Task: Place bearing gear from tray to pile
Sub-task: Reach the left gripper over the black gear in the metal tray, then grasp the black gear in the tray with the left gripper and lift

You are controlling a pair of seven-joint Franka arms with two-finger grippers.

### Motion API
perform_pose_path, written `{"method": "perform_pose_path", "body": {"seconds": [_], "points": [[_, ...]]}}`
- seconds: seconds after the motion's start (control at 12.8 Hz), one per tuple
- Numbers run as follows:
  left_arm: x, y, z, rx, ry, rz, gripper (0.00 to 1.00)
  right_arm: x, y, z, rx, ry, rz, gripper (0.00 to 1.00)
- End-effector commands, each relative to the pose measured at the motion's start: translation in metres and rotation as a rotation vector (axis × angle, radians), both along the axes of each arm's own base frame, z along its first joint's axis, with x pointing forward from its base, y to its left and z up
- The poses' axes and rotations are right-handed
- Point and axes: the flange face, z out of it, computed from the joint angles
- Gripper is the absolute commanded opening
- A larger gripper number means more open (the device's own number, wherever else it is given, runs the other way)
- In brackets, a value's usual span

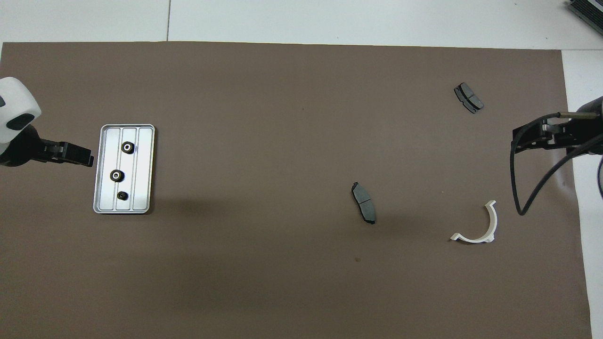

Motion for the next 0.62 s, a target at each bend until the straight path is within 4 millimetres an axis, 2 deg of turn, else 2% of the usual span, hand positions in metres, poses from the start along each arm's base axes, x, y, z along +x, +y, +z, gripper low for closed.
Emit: {"method": "perform_pose_path", "body": {"seconds": [0.0, 0.16, 0.39, 0.55], "points": [[0.002, 0.007, -0.049, -0.002, -0.022, 0.010, 1.00, -0.007, 0.001, 0.001, 0.020, -0.013, -0.011, 1.00], [0.010, 0.011, -0.081, -0.004, -0.021, 0.016, 1.00, -0.007, 0.002, 0.001, 0.020, -0.013, -0.010, 1.00], [0.031, 0.013, -0.142, -0.014, -0.021, 0.022, 1.00, -0.007, 0.001, 0.001, 0.018, -0.013, -0.011, 1.00], [0.043, 0.013, -0.165, -0.016, -0.063, 0.025, 1.00, -0.007, 0.001, 0.001, 0.018, -0.013, -0.011, 1.00]]}}
